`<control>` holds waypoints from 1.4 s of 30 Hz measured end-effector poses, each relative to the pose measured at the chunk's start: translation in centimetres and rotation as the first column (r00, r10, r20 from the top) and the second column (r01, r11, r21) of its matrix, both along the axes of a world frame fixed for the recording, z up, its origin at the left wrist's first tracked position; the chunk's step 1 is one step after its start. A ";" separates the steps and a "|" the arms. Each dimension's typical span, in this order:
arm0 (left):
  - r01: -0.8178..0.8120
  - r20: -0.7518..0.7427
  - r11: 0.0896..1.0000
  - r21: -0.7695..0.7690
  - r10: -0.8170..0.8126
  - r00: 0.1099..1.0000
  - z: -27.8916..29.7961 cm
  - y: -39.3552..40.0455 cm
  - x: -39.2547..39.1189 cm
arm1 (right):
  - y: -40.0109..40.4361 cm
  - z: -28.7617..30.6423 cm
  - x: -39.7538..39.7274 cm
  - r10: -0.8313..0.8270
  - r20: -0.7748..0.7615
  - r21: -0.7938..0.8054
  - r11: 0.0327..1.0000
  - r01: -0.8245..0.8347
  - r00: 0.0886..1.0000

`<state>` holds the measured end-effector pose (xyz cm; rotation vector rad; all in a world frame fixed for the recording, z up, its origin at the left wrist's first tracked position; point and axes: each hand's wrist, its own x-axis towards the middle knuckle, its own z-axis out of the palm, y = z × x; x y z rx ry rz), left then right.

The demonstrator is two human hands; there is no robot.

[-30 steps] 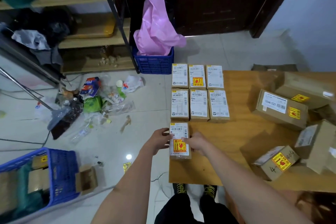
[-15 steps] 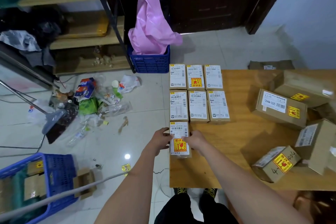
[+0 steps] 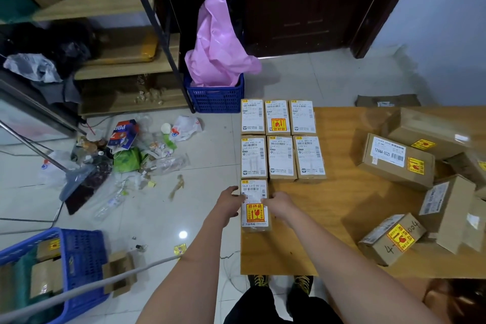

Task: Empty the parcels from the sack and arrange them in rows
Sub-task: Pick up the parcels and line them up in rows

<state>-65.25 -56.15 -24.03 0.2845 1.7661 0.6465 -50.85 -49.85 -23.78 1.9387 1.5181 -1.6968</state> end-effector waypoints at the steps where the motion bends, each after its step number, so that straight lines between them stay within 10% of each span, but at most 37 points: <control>1: -0.002 -0.050 1.000 0.000 0.002 0.999 0.4 0.1 0.2 | 0.2 0.3 0.2 0.007 0.005 0.013 1.000 -0.007 1.000; 8: -0.019 -0.398 1.000 0.005 0.020 0.917 4.3 1.8 0.3 | 2.0 4.1 2.0 0.011 -0.014 0.064 0.998 -0.010 1.000; 20: 0.227 -0.402 0.972 -0.056 -0.230 0.886 11.7 8.1 8.6 | 5.4 12.1 8.7 0.017 0.007 0.199 0.980 -0.018 1.000; 27: 0.501 -0.404 0.863 -0.061 -0.480 0.778 13.5 12.1 18.9 | 7.0 13.3 16.0 0.182 0.352 0.275 0.918 -0.287 0.918; 42: 0.577 -0.273 0.790 -0.208 -0.613 0.741 9.7 11.3 27.7 | 6.2 8.3 27.1 0.015 0.507 0.103 0.992 -0.078 0.862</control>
